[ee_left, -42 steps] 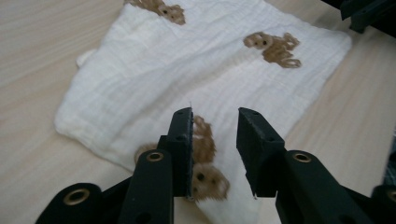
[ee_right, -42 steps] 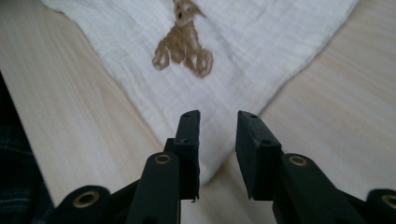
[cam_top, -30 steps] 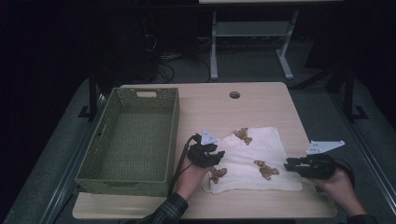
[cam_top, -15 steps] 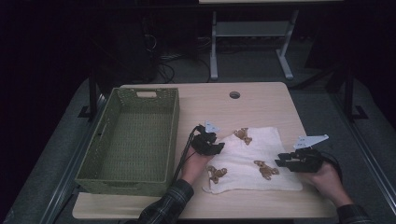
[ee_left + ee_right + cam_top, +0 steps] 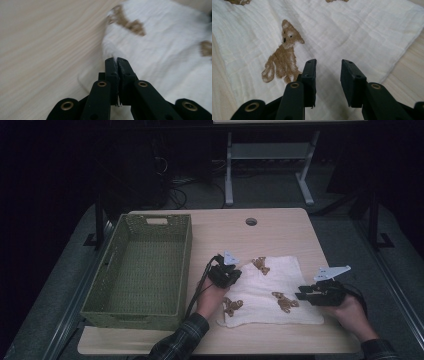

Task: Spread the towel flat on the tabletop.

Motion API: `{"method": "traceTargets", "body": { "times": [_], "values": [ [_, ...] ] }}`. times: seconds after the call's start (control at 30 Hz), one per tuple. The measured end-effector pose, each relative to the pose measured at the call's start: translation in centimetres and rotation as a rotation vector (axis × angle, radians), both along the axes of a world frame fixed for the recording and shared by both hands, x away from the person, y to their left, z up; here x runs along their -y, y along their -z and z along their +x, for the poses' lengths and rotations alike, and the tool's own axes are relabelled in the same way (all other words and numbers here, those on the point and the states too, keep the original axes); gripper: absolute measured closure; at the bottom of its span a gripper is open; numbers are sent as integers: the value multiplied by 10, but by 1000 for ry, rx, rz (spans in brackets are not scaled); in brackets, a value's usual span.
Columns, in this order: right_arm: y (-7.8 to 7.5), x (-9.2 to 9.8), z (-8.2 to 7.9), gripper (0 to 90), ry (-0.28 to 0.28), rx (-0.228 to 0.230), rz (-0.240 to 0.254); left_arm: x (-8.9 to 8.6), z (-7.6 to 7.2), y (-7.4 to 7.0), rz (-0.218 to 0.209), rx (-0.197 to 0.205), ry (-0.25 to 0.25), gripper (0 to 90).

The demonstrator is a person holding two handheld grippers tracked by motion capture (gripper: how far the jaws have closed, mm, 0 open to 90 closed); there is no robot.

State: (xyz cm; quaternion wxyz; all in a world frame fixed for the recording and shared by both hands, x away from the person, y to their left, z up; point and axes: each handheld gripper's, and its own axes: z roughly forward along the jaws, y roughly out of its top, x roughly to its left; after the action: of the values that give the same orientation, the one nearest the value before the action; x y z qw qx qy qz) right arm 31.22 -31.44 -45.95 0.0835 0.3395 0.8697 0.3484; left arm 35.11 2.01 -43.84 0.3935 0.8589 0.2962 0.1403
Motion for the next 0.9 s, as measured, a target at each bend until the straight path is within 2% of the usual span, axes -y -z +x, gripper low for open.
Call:
{"method": "traceTargets", "body": {
  "times": [0.1, 0.17, 0.3, 0.43, 0.5, 0.63, 0.77, 0.83, 0.9],
  "values": [
    [1, 0, 0, 648, 4, -8, -4, 15, -19, -8, 13, 38, 76, 868],
    [1, 1, -1, 649, 8, -11, -6, 25, -29, -8, 25, 50, 123, 867],
    [2, 2, -1, 648, 11, -14, -7, 45, -44, 7, 73, 16, 203, 842],
    [3, 1, -1, 648, 7, -14, -11, 56, -51, 25, 102, -43, 251, 789],
    [3, 1, -1, 647, 6, -13, -13, 58, -54, 23, 97, -32, 254, 728],
    [3, 4, -1, 647, 6, -16, -16, 50, -52, 5, 31, -8, 236, 668],
    [3, 3, -2, 636, 9, -12, -13, 30, -36, -7, -4, 24, 165, 660],
    [2, 3, -2, 632, 8, -11, -18, 17, -24, -8, -29, 8, 112, 656],
    [3, 3, -2, 630, 10, -11, -15, 6, -14, -5, -46, -27, 77, 648]
  ]
}}
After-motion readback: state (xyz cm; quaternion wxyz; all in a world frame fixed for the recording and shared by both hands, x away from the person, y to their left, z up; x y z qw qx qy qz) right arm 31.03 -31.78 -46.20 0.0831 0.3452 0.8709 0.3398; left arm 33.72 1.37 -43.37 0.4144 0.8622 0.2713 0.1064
